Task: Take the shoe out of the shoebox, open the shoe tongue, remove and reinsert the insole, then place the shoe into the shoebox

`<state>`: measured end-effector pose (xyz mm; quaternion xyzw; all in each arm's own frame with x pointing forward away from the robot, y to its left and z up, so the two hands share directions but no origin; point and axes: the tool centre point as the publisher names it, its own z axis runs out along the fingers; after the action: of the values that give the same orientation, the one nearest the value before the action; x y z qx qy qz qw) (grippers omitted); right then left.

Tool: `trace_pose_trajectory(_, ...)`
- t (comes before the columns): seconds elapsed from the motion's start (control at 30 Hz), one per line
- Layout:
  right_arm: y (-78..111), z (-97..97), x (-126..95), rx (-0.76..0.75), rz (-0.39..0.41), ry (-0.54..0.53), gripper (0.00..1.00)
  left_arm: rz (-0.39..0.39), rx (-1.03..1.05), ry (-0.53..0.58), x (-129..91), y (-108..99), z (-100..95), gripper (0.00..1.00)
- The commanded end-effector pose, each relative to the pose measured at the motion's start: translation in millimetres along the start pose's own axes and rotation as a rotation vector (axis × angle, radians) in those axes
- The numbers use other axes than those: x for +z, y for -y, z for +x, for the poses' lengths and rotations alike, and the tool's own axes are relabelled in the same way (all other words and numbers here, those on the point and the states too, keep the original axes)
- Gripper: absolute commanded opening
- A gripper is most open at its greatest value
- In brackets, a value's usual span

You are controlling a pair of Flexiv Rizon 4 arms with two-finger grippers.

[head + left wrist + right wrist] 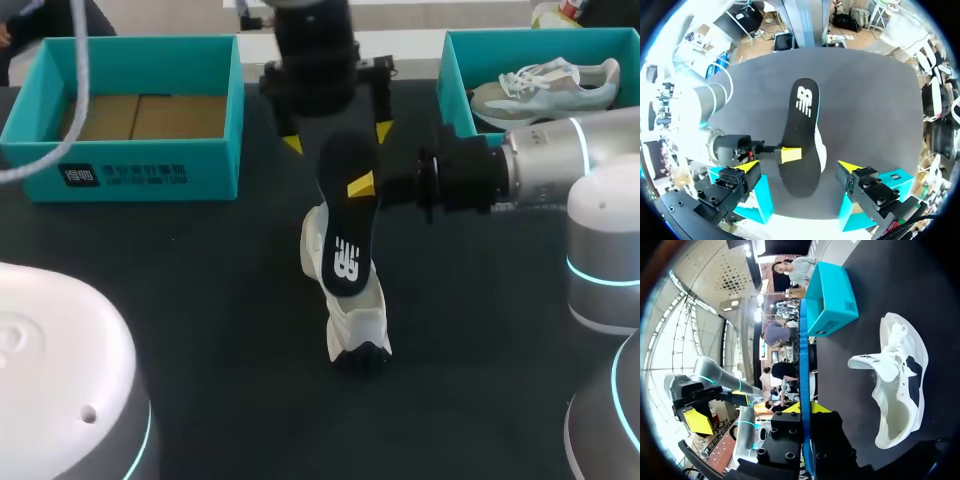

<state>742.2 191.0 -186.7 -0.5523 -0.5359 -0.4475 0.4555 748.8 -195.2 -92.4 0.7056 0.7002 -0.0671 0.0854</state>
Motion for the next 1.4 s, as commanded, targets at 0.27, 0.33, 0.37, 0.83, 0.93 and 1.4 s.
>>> trace_pose_trajectory(0.27,4.4,2.1,-4,0.002,-0.014,0.012,0.0,-0.047,0.036,0.641,-4,17,48.7,1.0)
trace_pose_trajectory(0.33,4.8,2.6,-5,0.003,-0.016,0.013,0.0,-0.062,0.038,0.766,-7,18,56.7,1.0)
trace_pose_trajectory(0.37,4.8,3.2,-6,0.004,-0.016,0.014,0.0,-0.078,0.035,0.803,-7,18,59.6,1.0)
trace_pose_trajectory(0.83,6.3,6.5,-11,0.007,-0.018,0.025,0.0,-0.084,0.019,1.264,-2,26,87.0,1.0)
trace_pose_trajectory(0.93,7.2,6.5,-11,0.008,-0.018,0.026,0.0,-0.095,0.024,1.289,-1,26,89.4,1.0)
trace_pose_trajectory(1.4,10.0,4.2,-9,0.009,-0.016,0.018,0.0,-0.095,0.024,1.289,-1,26,89.4,1.0)
